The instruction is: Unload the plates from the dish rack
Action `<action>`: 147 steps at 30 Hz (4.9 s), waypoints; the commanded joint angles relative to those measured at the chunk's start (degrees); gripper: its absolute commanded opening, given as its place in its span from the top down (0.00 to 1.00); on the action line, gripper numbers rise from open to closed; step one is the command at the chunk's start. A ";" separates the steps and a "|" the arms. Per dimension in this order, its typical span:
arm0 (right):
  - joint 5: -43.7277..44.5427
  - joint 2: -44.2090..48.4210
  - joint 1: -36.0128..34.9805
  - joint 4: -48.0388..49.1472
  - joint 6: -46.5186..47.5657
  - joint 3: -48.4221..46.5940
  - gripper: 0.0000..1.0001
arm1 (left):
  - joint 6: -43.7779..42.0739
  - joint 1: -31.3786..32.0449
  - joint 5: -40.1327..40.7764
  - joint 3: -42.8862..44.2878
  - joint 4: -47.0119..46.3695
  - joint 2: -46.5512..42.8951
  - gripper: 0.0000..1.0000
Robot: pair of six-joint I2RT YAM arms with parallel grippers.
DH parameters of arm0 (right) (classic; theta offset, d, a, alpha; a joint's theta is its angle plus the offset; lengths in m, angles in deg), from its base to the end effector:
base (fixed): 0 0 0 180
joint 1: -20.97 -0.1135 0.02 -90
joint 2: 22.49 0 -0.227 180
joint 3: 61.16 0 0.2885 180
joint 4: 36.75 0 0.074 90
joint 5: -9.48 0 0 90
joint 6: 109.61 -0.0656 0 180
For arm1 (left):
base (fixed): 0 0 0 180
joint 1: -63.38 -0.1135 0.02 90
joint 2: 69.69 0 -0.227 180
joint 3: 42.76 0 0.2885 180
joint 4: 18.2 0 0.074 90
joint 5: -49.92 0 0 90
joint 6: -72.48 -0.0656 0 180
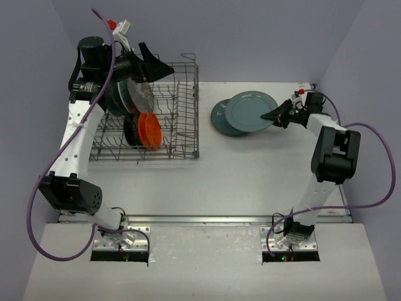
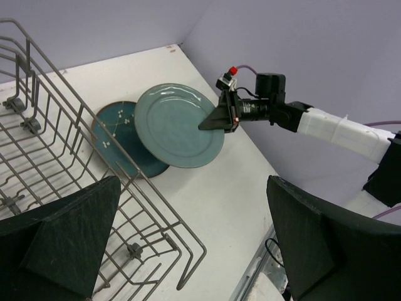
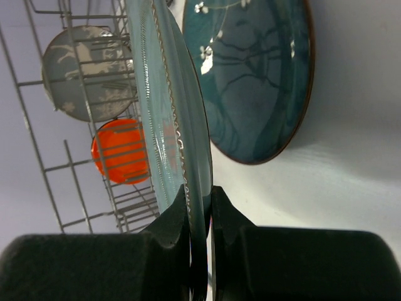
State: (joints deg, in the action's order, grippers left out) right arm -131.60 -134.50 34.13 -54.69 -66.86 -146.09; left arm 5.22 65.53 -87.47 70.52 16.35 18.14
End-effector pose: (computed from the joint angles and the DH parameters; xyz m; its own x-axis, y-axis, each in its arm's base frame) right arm 0.4434 -0.0512 0.1111 -0.7557 0.6505 -0.0757 0.2394 0.3820 0.8926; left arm 0.3867 -0.0628 0.4456 -0.4363 -0.2455 -0.8657 0.6321 0.6011 -0.4890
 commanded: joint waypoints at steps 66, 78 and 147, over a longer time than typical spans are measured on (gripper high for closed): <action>48.87 -16.84 -19.40 -31.16 31.52 -37.11 0.18 | -1.91 -0.13 2.22 -0.82 -1.19 0.41 0.00; 44.01 -19.01 -19.40 -31.10 30.96 -38.41 0.11 | -1.91 -0.16 2.60 -0.12 -1.05 0.96 0.00; 39.42 12.08 -19.84 -26.79 34.63 -15.78 0.01 | -19.78 -4.35 53.33 19.83 17.56 35.19 0.79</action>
State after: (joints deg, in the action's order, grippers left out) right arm -91.40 -121.84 14.44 -83.23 -31.41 -161.96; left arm -15.47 60.84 -34.72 87.10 36.02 52.09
